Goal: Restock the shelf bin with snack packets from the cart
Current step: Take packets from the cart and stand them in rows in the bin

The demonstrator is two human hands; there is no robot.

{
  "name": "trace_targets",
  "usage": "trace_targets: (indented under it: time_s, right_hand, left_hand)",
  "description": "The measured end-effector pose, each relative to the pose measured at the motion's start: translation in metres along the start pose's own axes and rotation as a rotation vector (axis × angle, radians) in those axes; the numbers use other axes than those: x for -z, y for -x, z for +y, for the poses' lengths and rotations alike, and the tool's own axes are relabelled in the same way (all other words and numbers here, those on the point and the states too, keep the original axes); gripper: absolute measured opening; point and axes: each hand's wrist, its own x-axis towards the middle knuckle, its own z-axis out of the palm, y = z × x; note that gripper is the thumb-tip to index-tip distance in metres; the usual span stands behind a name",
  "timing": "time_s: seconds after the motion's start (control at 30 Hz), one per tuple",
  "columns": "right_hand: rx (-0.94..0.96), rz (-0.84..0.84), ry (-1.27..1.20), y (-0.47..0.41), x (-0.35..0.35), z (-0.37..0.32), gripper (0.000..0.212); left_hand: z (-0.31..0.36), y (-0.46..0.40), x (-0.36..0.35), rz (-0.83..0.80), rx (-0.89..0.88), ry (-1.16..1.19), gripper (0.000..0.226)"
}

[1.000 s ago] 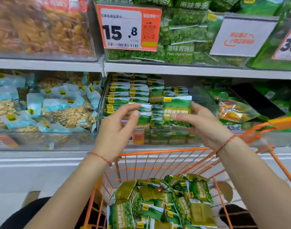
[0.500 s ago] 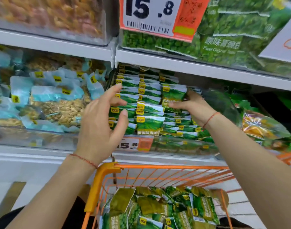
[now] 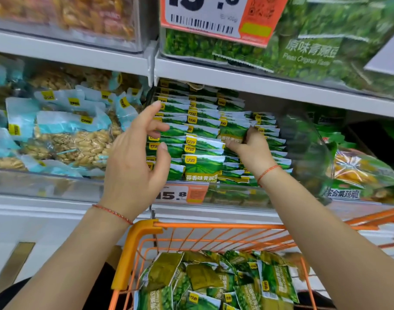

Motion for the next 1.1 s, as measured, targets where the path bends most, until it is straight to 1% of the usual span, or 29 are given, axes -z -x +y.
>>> trace_targets:
  time_s: [0.07, 0.17, 0.23, 0.4, 0.47, 0.57, 0.6, 0.67, 0.7, 0.73, 0.77, 0.87, 0.93, 0.97, 1.03, 1.1]
  right_hand:
    - [-0.032, 0.008, -0.004, 0.004, 0.001, -0.006, 0.075]
    - [-0.050, 0.092, 0.023, 0.016, 0.002, -0.013, 0.079]
    - [-0.037, 0.138, 0.033, 0.021, 0.001, -0.014, 0.077]
    - [-0.007, 0.137, 0.060, 0.020, 0.000, -0.014, 0.074]
    - [0.009, 0.113, 0.066, 0.018, 0.002, -0.010, 0.069]
    - [0.003, 0.066, 0.098, 0.018, 0.007, -0.007, 0.049]
    - [-0.006, 0.040, 0.072, 0.018, 0.009, -0.007, 0.052]
    - [-0.076, 0.005, -0.097, 0.017, 0.013, -0.015, 0.071]
    - [-0.126, 0.019, -0.211, 0.015, 0.015, -0.019, 0.072]
    - [-0.167, 0.061, -0.311, 0.011, 0.018, -0.024, 0.068]
    - [-0.193, 0.103, -0.354, 0.006, 0.020, -0.027, 0.066]
    - [-0.239, 0.147, -0.280, -0.009, 0.024, -0.035, 0.056]
    - [-0.224, 0.148, -0.222, -0.019, 0.026, -0.036, 0.036]
    - [-0.216, 0.148, -0.201, -0.024, 0.027, -0.037, 0.033]
    - [-0.201, 0.149, -0.145, -0.030, 0.028, -0.039, 0.041]
    - [-0.184, 0.143, -0.043, -0.034, 0.026, -0.041, 0.044]
  left_hand:
    - [-0.001, 0.001, -0.001, -0.010, -0.013, -0.019, 0.052]
    - [-0.001, 0.003, 0.000, -0.012, -0.022, -0.034, 0.052]
    - [-0.002, 0.002, 0.001, -0.011, -0.018, -0.035, 0.052]
    - [-0.001, 0.004, 0.003, -0.009, -0.016, -0.051, 0.050]
    - [0.000, 0.004, 0.002, -0.018, -0.013, -0.061, 0.050]
    - [0.001, 0.004, 0.001, -0.045, -0.011, -0.080, 0.049]
    - [0.001, 0.004, 0.001, -0.053, -0.013, -0.088, 0.049]
    - [0.000, 0.003, 0.001, -0.057, -0.010, -0.098, 0.049]
    - [0.000, 0.003, 0.002, -0.055, -0.006, -0.099, 0.049]
    - [0.000, 0.003, 0.002, -0.052, -0.002, -0.098, 0.049]
    - [-0.001, 0.003, 0.002, -0.049, -0.001, -0.097, 0.049]
    - [-0.001, 0.003, 0.003, -0.052, -0.001, -0.096, 0.049]
    - [-0.001, 0.003, 0.004, -0.054, -0.004, -0.096, 0.049]
    - [-0.001, 0.003, 0.004, -0.056, -0.005, -0.093, 0.050]
    - [-0.001, 0.003, 0.004, -0.061, -0.009, -0.092, 0.051]
    - [-0.002, 0.002, 0.004, -0.066, -0.010, -0.096, 0.051]
